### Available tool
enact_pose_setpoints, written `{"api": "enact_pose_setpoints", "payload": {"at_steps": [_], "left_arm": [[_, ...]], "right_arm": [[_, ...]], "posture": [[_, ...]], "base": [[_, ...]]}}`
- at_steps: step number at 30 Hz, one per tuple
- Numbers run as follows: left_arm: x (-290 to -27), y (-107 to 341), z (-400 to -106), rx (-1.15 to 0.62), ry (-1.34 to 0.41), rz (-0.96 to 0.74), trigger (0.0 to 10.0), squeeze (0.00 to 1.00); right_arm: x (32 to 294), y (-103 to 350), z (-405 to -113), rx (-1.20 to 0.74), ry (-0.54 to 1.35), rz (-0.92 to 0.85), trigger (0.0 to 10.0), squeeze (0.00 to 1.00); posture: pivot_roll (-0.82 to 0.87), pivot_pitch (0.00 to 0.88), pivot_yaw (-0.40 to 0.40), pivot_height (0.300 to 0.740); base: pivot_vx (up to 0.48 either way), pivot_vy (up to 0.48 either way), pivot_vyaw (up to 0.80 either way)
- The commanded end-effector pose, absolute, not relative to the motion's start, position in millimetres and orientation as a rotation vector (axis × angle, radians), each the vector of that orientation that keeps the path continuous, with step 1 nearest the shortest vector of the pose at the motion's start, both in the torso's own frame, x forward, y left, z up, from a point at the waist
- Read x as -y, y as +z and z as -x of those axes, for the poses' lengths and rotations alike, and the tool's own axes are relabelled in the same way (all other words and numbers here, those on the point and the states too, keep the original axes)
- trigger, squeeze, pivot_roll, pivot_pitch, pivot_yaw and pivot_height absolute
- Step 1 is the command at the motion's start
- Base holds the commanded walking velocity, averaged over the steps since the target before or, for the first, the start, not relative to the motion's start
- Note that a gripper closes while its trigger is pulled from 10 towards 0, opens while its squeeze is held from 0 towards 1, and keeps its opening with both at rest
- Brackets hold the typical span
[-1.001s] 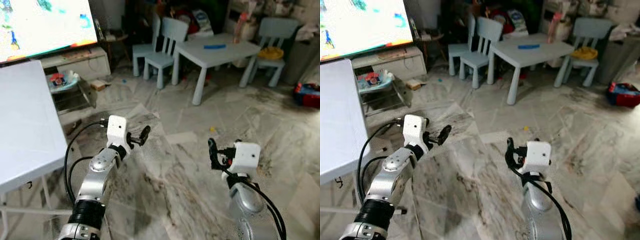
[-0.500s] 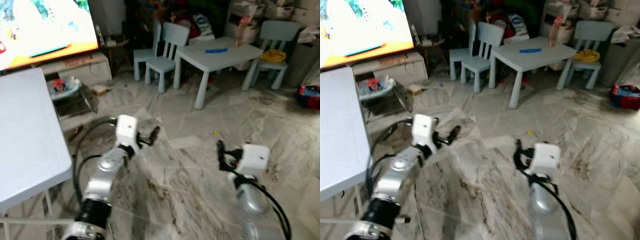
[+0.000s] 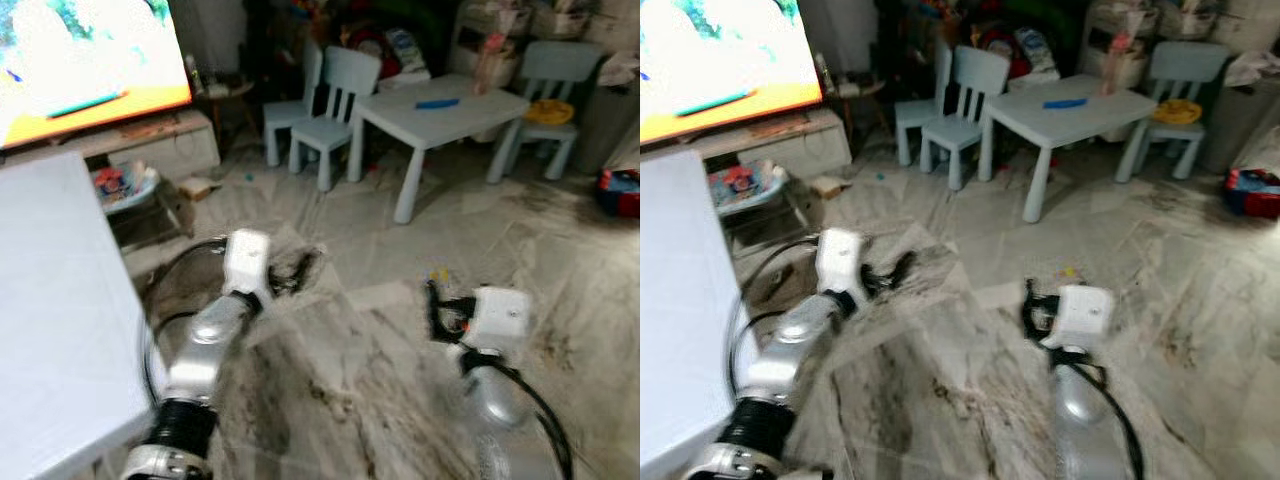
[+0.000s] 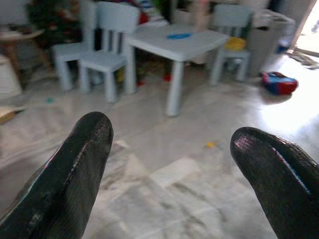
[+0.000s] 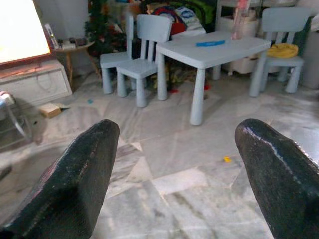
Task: Hang keys on a hook
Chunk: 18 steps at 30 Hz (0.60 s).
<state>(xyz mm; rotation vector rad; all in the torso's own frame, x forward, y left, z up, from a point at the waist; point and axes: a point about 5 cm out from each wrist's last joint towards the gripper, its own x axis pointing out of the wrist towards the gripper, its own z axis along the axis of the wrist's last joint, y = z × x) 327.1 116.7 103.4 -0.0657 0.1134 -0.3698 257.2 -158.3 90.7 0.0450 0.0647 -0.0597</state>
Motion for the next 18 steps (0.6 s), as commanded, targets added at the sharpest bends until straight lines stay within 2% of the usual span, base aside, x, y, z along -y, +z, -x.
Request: {"api": "enact_pose_setpoints", "payload": {"at_steps": [1, 13, 18], "left_arm": [[-101.6, 108.9, -326.7, -0.090, -0.419, 0.074, 10.0, 0.00], [-103.5, 111.1, -327.4, -0.067, -0.397, 0.063, 10.0, 0.00], [-102.5, 111.4, -328.5, -0.066, -0.399, 0.066, 10.0, 0.00]], "right_arm": [[168.4, 93.4, -257.4, -0.057, -0.092, -0.026, 10.0, 0.00], [168.9, 93.0, -258.1, -0.061, -0.093, -0.017, 10.0, 0.00], [170.3, 92.5, -258.2, -0.064, -0.099, -0.012, 10.0, 0.00]], "posture": [[0.05, 0.000, 0.009, 0.740], [0.04, 0.000, 0.006, 0.740], [0.04, 0.000, 0.007, 0.740]], "base": [[0.000, 0.000, 0.00], [0.000, 0.000, 0.00], [0.000, -0.308, 0.00]]}}
